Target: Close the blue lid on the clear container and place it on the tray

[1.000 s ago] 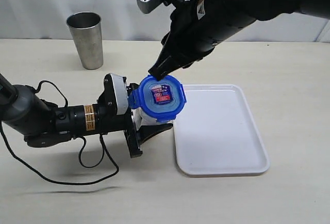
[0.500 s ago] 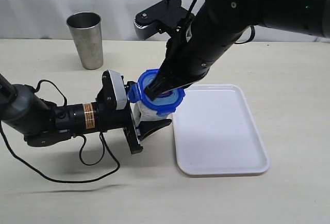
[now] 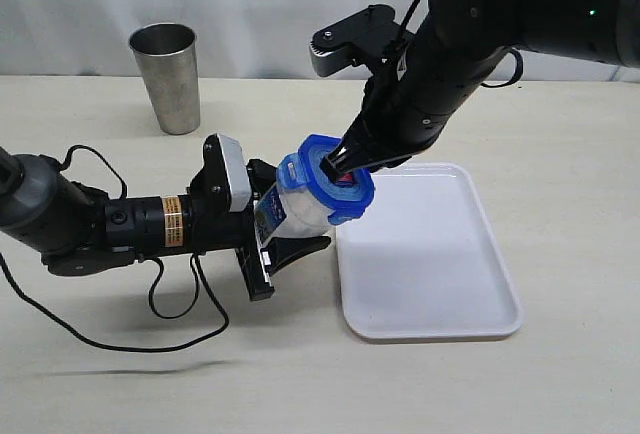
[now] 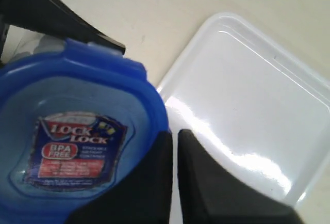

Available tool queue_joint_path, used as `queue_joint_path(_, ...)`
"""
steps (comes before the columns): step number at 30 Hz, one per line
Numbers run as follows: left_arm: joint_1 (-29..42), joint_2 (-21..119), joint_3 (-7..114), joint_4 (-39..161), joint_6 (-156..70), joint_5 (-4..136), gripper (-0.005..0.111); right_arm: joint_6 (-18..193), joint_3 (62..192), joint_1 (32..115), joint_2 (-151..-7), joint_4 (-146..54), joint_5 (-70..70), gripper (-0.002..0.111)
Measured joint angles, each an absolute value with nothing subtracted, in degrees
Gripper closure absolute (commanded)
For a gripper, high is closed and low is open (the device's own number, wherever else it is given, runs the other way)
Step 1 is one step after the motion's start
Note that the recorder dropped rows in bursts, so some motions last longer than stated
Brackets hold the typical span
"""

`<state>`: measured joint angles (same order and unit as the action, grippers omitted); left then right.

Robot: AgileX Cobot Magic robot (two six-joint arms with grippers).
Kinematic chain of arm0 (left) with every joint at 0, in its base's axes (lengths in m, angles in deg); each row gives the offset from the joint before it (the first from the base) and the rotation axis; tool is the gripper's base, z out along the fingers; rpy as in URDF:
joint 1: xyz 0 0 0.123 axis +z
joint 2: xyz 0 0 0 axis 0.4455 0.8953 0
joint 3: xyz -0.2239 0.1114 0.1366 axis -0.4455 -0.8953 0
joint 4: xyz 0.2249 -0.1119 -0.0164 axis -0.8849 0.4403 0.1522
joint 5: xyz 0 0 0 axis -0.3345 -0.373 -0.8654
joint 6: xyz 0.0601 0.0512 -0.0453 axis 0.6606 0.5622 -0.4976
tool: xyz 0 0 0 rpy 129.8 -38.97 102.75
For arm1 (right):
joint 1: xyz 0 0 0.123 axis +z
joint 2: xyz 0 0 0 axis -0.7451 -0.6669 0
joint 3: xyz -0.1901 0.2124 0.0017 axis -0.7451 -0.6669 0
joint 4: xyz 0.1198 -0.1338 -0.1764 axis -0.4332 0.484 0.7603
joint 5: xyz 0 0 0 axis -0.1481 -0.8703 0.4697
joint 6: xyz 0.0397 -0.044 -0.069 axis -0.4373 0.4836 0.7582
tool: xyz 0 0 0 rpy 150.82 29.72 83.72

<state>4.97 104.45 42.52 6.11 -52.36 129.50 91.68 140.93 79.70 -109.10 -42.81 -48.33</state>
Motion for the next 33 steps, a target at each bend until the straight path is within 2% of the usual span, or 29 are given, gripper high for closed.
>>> queue_joint_path(5, 5.0, 104.3, 42.5, 5.5, -54.1, 129.2, 0.107, 90.4, 140.6, 79.6, -109.1, -42.5, -48.3, 0.102)
queue_joint_path(9, 4.9, 102.7, 42.5, 4.8, -55.4, 125.6, 0.107, 88.7, 142.5, 79.1, -108.6, -43.4, -48.5, 0.075)
queue_joint_path(11, 4.9, 101.8, 42.5, 4.4, -55.9, 123.2, 0.107, 88.4, 144.0, 78.7, -107.7, -45.2, -48.6, 0.066)
queue_joint_path(14, 4.9, 100.7, 42.5, 3.7, -56.1, 120.3, 0.107, 89.0, 146.5, 78.5, -106.1, -49.9, -48.6, 0.059)
queue_joint_path(20, 4.9, 100.1, 42.5, 3.0, -56.7, 118.9, 0.107, 90.0, 147.9, 78.6, -104.8, -61.6, -50.2, 0.059)
queue_joint_path(26, 4.9, 100.1, 42.5, 3.0, -56.7, 118.9, 0.107, 87.3, 147.9, 82.3, -107.5, -58.2, -54.2, 0.06)
queue_joint_path(31, 4.9, 100.1, 42.5, 3.0, -56.7, 118.9, 0.107, 81.1, 147.9, 86.0, -108.6, -50.3, -53.8, 0.073)
queue_joint_path(33, 4.9, 100.1, 42.5, 3.0, -56.7, 118.9, 0.107, 80.2, 147.9, 86.2, -108.8, -48.7, -53.5, 0.074)
